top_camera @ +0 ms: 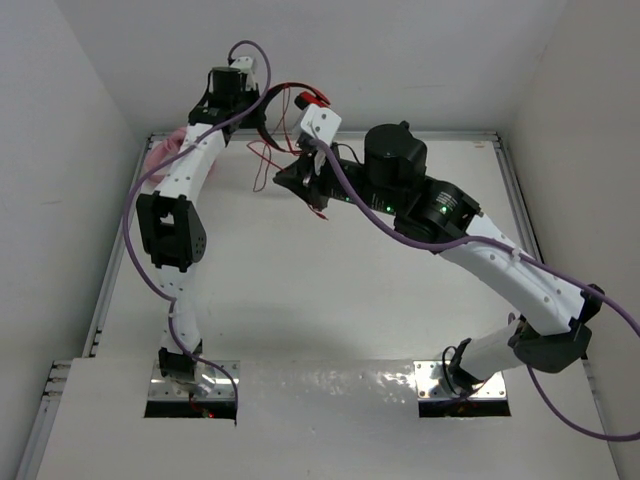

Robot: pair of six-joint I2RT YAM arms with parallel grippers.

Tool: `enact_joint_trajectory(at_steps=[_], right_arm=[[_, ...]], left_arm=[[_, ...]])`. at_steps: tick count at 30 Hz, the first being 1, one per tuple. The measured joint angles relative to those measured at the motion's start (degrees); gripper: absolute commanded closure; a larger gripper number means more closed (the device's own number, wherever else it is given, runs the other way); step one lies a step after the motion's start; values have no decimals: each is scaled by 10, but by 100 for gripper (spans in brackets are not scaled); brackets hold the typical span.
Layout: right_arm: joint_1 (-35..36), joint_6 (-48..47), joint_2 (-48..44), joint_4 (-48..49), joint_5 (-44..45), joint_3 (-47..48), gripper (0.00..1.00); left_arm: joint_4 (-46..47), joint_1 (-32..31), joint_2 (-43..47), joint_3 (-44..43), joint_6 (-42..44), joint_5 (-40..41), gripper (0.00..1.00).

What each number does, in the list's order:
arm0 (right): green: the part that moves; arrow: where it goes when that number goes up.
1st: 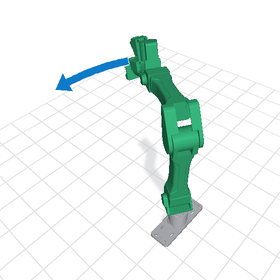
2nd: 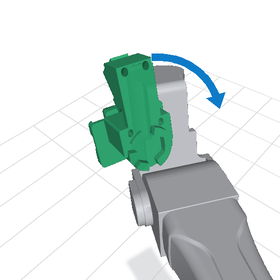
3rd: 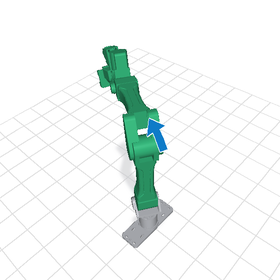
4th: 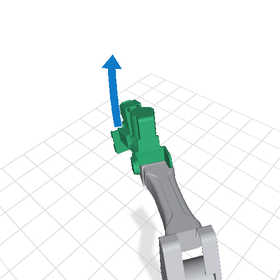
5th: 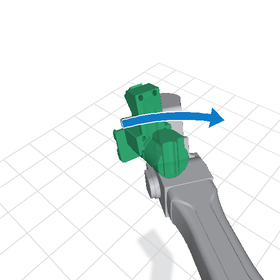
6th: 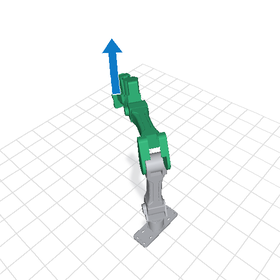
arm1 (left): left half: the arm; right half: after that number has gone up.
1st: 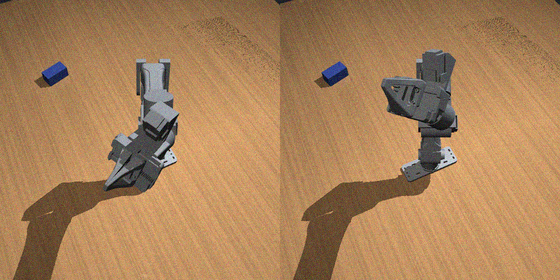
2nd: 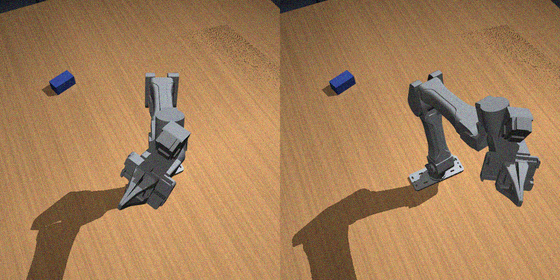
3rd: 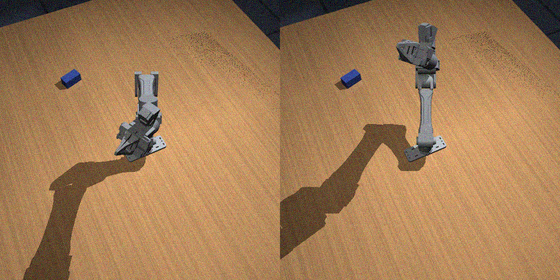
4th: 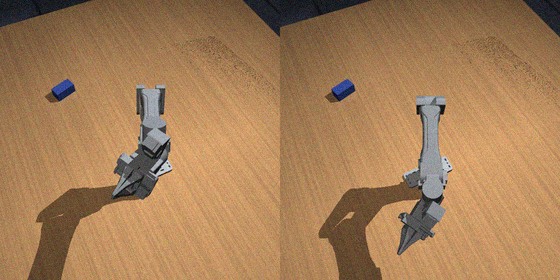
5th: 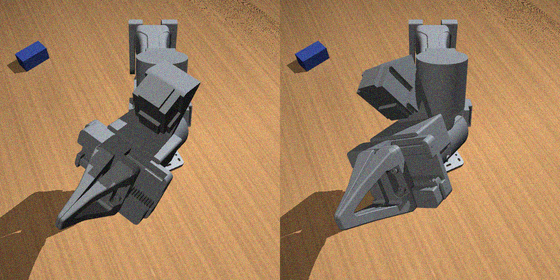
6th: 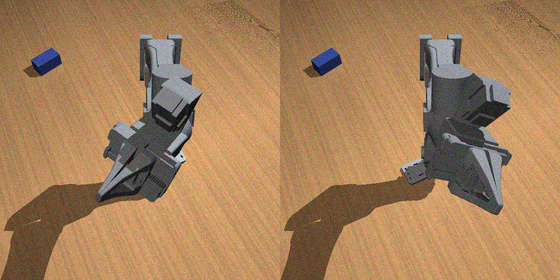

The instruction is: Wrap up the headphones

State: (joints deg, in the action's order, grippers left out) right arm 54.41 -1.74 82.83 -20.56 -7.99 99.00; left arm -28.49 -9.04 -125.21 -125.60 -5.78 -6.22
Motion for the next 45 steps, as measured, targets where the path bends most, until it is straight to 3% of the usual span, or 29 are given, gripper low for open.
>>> enact_joint_trajectory(at_steps=[11, 19, 24, 28, 33, 38, 45], right_arm=[[0, -37, 7, 3, 37, 72, 100], [0, -46, 6, 3, 48, 75, 100], [0, -68, 8, -1, 80, 85, 100], [-16, -102, 47, -25, 132, 180, 100], [-153, -101, 117, -14, 164, 300, 100], [-304, -60, 162, 12, 201, 281, 100], [-449, 69, 244, 17, 183, 276, 100]], left_arm=[[0, 0, 0, 56, 31, 31, 100], [9, -2, 0, 56, 48, 36, 100], [11, -9, 1, 64, 108, 18, 100], [18, -20, 24, 135, 176, -9, 100], [-29, -34, 31, 164, 268, -38, 100], [-101, -53, 62, 173, 353, -78, 100], [-185, -90, 135, 191, 429, -131, 100]])
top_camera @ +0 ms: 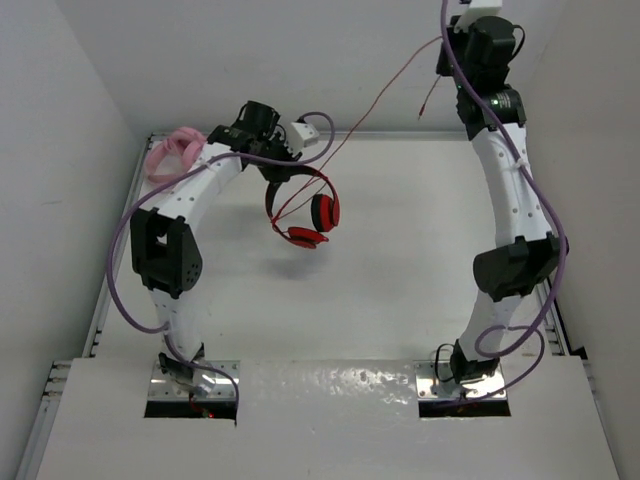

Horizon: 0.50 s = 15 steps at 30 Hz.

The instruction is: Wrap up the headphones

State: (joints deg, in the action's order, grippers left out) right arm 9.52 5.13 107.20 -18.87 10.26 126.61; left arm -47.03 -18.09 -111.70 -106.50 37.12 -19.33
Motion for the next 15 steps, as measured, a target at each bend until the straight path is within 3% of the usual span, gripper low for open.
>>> enact_joint_trajectory(at_steps=[5, 15], right_arm=[[-57, 46, 18, -1, -7, -4, 100], [-64, 56, 17, 9, -15, -86, 100]], left_arm=[[-34, -13, 29, 1, 12, -35, 100], [-89, -14, 67, -17, -10, -97, 100]])
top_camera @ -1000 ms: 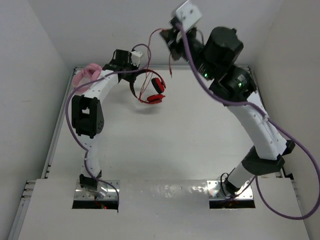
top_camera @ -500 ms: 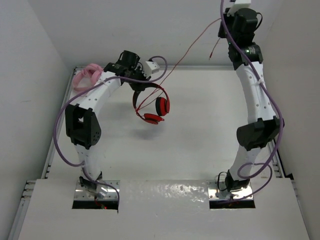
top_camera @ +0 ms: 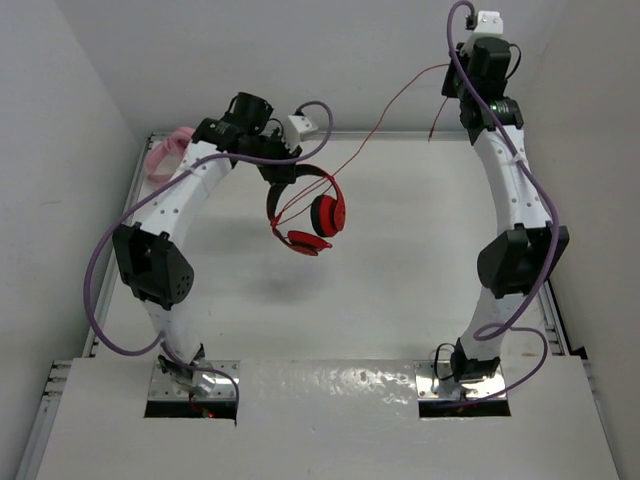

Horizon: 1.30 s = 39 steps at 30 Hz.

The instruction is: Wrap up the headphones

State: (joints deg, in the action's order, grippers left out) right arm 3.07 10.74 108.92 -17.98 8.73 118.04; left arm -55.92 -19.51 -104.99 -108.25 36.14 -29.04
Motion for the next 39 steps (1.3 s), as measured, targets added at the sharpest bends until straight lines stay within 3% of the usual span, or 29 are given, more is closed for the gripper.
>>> enact_joint_trajectory(at_steps=[4, 12, 18, 22, 28, 32, 39], right_arm=[[-1, 8, -2, 18, -13, -76, 100], [25, 56, -70, 145, -89, -400, 100], [155, 96, -124, 286, -133, -584, 100], [235, 130, -180, 377, -128, -676, 100], [357, 136, -191, 411, -102, -684, 100], [432, 110, -174, 357, -101, -606, 100], [454, 79, -176, 283, -99, -506, 100]], left_arm=[[-7, 2, 5, -55, -61, -38, 100], [66, 21, -1, -210, -288, -122, 100], [215, 71, -25, -234, -520, -178, 100], [256, 109, -67, -244, -611, -149, 100], [212, 128, -106, -261, -618, 22, 100], [194, 124, -109, -248, -571, 115, 100], [237, 115, -99, -132, -427, 276, 100]])
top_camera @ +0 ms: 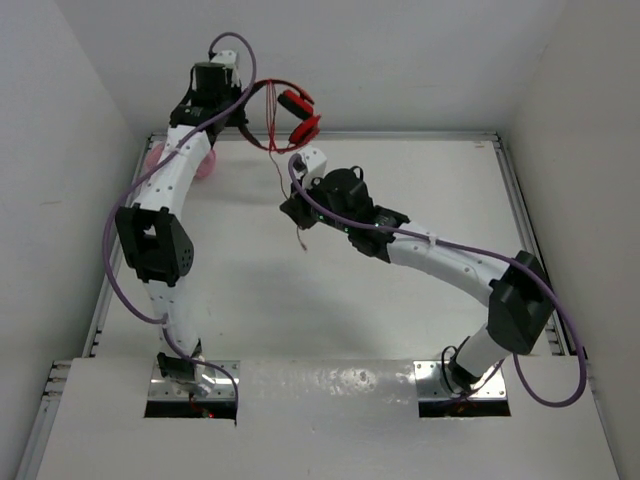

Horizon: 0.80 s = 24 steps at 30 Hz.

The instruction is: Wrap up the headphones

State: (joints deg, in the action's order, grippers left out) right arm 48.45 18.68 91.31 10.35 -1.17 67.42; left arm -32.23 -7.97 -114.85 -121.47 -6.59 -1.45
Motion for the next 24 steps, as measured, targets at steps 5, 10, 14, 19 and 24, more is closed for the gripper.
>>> enact_joint_trajectory(at_steps=[5, 10, 14, 19, 24], right_arm=[[-5, -51, 0, -131, 19, 103, 100], [-13, -135, 3, -251, 93, 219, 100], [-59, -184, 14, -308, 125, 265, 100], [-153, -212, 40, -324, 129, 273, 100], [-188, -219, 76, -317, 113, 296, 100]], left_arm=[[32, -12, 4, 106, 141, 69, 100], [12, -41, 8, 155, 260, 30, 100], [-7, -67, 19, 154, 322, -33, 100], [-63, -76, 34, 118, 366, -134, 100], [-104, -89, 38, 66, 380, -200, 100]])
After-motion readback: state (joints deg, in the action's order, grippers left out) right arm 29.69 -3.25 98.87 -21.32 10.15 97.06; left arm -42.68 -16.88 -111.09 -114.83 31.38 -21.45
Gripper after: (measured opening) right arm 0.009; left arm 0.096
